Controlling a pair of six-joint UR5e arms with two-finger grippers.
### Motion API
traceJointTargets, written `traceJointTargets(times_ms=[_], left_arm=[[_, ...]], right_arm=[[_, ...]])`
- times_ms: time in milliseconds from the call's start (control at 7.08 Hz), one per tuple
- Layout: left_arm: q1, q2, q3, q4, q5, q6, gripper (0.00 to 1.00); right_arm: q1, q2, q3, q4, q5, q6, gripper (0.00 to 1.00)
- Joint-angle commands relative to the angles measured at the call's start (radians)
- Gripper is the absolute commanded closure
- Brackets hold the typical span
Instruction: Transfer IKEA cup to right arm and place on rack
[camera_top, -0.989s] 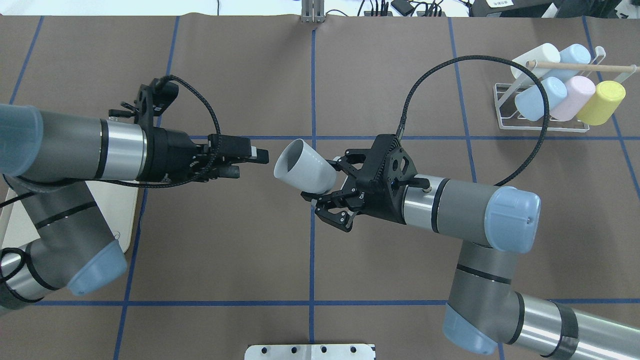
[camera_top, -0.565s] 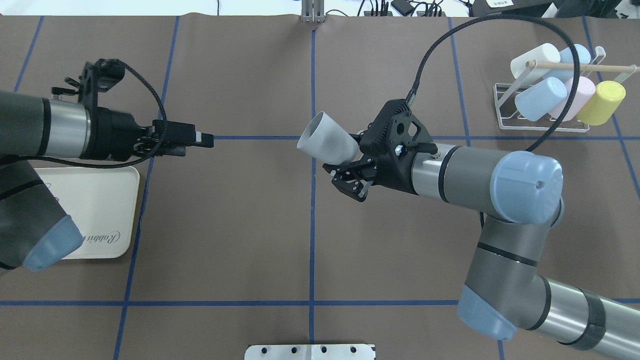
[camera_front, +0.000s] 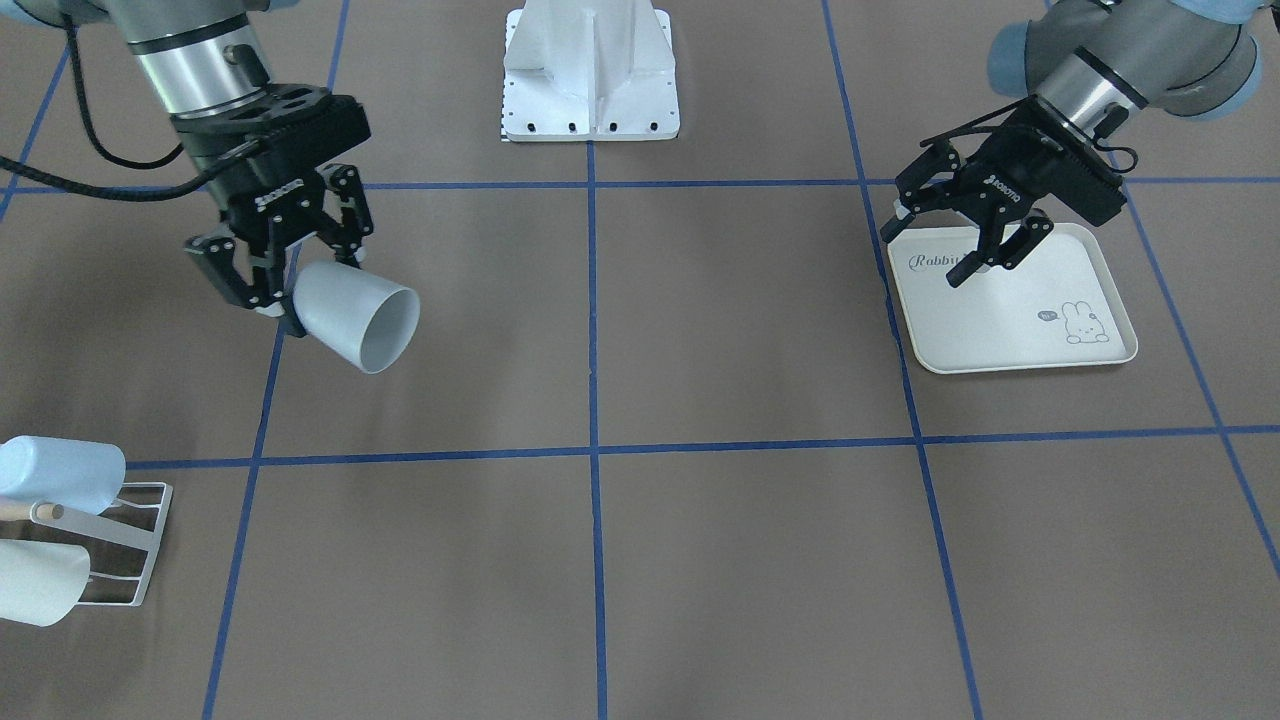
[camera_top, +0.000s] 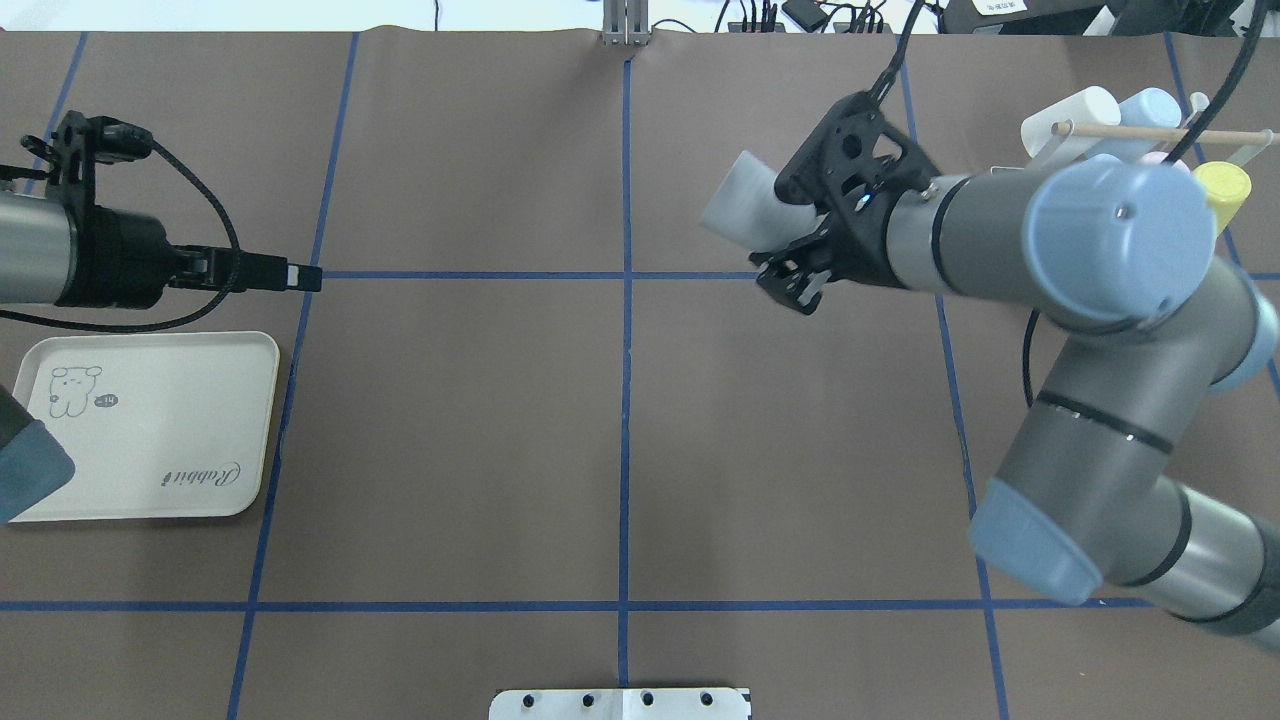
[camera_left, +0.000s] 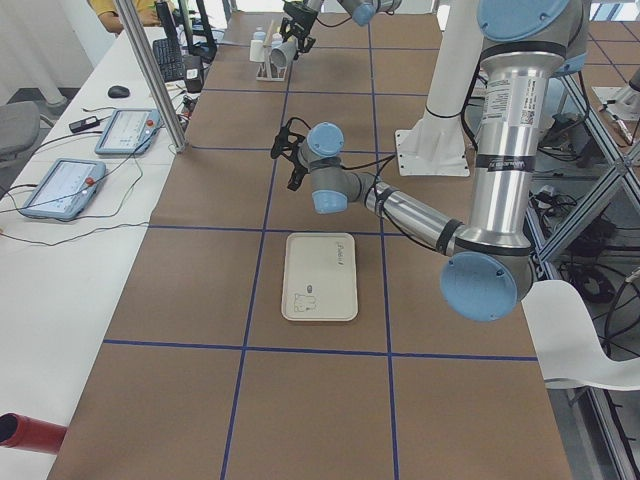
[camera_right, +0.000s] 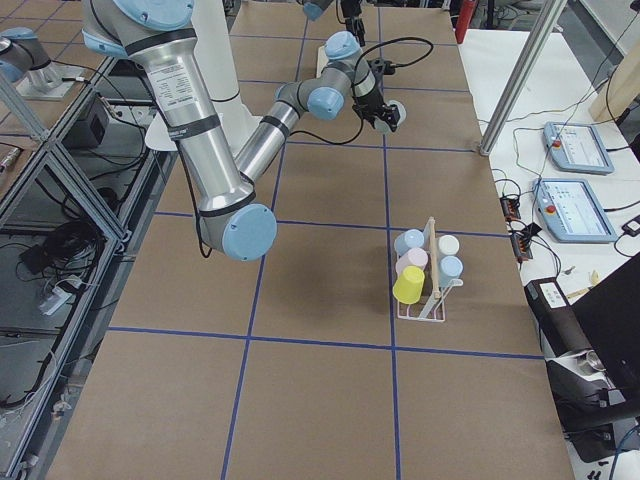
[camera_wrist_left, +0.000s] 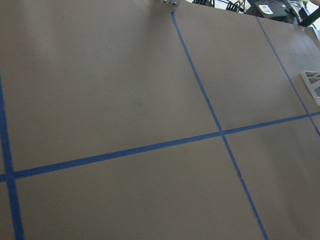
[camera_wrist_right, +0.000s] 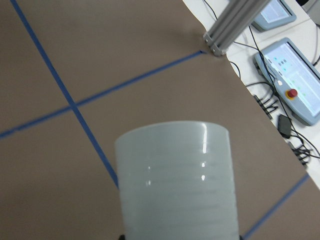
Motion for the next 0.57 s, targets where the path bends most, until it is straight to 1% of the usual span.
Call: traceJointTargets(times_ms=[0, 141, 283, 424], left_arm=[[-0.003, 0.011, -0.013, 0.001, -0.001, 0.016, 0.0], [-0.003, 0.011, -0.012, 0.001, 0.001, 0.014, 0.0], [-0.001, 0.009, -0.013, 0.001, 0.002, 0.012, 0.0], [-0.003, 0.011, -0.016, 0.001, 0.001, 0.012, 0.0]], right_arm=[[0.166, 0.01, -0.003, -0.214, -0.03, -0.364, 1.0], [0.221, 0.01, -0.026, -0.271, -0.086, -0.583, 1.0], [0.264, 0.011, -0.07, -0.299, -0.136, -0.795, 1.0], [0.287, 0.008, -0.123, -0.299, -0.229, -0.929, 1.0]])
